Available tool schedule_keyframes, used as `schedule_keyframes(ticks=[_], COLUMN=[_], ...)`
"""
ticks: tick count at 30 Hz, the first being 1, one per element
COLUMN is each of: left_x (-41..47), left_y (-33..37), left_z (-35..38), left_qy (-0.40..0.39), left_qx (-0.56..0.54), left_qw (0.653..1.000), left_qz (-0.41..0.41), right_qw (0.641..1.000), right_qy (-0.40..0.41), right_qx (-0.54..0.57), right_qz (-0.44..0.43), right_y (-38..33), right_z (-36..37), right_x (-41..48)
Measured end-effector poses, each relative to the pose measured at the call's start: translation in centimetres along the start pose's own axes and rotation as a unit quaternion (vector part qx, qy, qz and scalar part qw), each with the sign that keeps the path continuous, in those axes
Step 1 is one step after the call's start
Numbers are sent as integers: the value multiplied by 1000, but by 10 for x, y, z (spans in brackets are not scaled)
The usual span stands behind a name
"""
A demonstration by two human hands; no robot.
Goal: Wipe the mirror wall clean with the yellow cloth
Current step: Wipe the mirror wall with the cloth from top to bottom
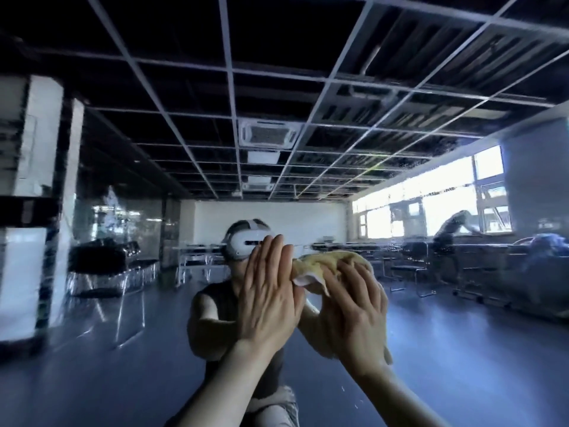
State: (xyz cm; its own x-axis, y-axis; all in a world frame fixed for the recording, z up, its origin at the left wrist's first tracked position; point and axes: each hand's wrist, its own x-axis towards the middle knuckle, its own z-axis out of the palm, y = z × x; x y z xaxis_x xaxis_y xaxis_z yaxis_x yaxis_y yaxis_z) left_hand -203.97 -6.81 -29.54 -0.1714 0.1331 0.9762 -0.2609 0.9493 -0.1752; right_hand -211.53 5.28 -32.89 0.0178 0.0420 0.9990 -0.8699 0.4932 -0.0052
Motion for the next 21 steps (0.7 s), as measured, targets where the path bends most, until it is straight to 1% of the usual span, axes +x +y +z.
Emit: schedule_keyframes(ticks=[2, 4, 5, 8, 9, 10, 11, 13, 15, 17, 18, 19, 21], left_x=[-2, -2, -2, -4, -4, -5, -4, -4, -4, -4, -4, -4, -4], left_y=[2, 5, 6, 7, 7, 6, 6, 5, 5, 8, 8, 9, 9], left_z=[1, 1, 1, 2, 1, 0, -1, -2, -1, 0, 0, 0, -1], left_qy=[11, 27, 31, 26, 22, 18, 13, 5, 5, 10, 13, 16, 17], left_qx=[24, 38, 47, 67, 68, 69, 71, 74, 72, 71, 69, 68, 69], left_qw=[1000, 999, 998, 997, 997, 997, 997, 997, 997, 997, 997, 997, 997], left_qz=[6, 2, 0, 0, 0, -2, -3, 2, 11, 10, 10, 11, 18], right_qw=[1000, 1000, 999, 988, 985, 985, 989, 999, 989, 971, 966, 968, 987], right_qy=[3, -15, -28, -60, -59, -46, -25, 39, 116, 153, 159, 148, 85], right_qx=[-4, 11, 15, 19, 8, -2, -3, 2, -2, 7, 10, 11, -14], right_qz=[2, -6, -28, -139, -164, -168, -144, -35, 93, 183, 204, 202, 138], right_y=[3, 1, 0, 12, 23, 38, 53, 84, 105, 100, 87, 69, 34], right_z=[1, 2, 2, 6, 5, 2, -1, -13, -26, -27, -23, -17, -4], right_x=[20, 48, 60, 80, 81, 80, 76, 67, 59, 49, 41, 31, 2])
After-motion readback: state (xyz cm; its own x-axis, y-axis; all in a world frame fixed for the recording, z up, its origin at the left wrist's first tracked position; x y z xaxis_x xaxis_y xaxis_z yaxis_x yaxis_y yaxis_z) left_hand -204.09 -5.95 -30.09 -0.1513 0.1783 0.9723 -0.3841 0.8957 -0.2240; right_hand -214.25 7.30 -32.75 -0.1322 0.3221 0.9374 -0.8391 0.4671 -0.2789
